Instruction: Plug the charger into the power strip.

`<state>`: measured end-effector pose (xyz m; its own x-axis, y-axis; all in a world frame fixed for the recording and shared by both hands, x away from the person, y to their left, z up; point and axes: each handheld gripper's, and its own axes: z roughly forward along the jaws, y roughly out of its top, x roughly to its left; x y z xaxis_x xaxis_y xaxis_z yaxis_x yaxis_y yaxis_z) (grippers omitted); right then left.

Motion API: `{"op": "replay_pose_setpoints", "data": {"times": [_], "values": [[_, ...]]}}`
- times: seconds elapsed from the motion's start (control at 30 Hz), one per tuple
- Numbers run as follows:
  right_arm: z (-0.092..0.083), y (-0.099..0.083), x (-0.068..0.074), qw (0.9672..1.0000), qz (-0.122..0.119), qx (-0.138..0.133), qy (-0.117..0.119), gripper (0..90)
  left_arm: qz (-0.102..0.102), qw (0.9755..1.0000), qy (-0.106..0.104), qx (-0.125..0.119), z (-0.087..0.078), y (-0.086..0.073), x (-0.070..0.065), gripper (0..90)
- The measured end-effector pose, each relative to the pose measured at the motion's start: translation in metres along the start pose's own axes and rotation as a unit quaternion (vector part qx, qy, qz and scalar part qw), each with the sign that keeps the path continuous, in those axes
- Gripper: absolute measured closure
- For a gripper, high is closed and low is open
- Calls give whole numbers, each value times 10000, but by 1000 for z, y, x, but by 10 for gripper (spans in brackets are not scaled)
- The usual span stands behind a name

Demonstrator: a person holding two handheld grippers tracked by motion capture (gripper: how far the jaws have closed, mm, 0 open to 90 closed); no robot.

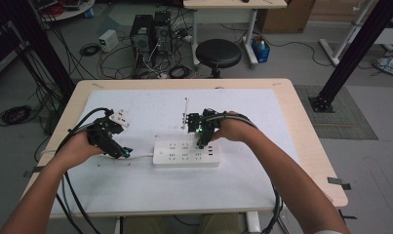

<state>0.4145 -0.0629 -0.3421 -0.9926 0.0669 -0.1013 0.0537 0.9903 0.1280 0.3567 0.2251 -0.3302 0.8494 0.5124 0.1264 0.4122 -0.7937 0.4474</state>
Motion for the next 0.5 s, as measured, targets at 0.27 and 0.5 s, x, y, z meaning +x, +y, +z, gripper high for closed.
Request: {"op": "replay_pose_setpoints", "data": {"times": [0.27,0.5], "values": [[8,6,0,9999,-147,49,8,620,-19,10000,-55,-4,5,-5,2,188],[12,6,4,9991,-399,158,-27,620,-40,10000,-77,-9,6,-5,2,188]]}}
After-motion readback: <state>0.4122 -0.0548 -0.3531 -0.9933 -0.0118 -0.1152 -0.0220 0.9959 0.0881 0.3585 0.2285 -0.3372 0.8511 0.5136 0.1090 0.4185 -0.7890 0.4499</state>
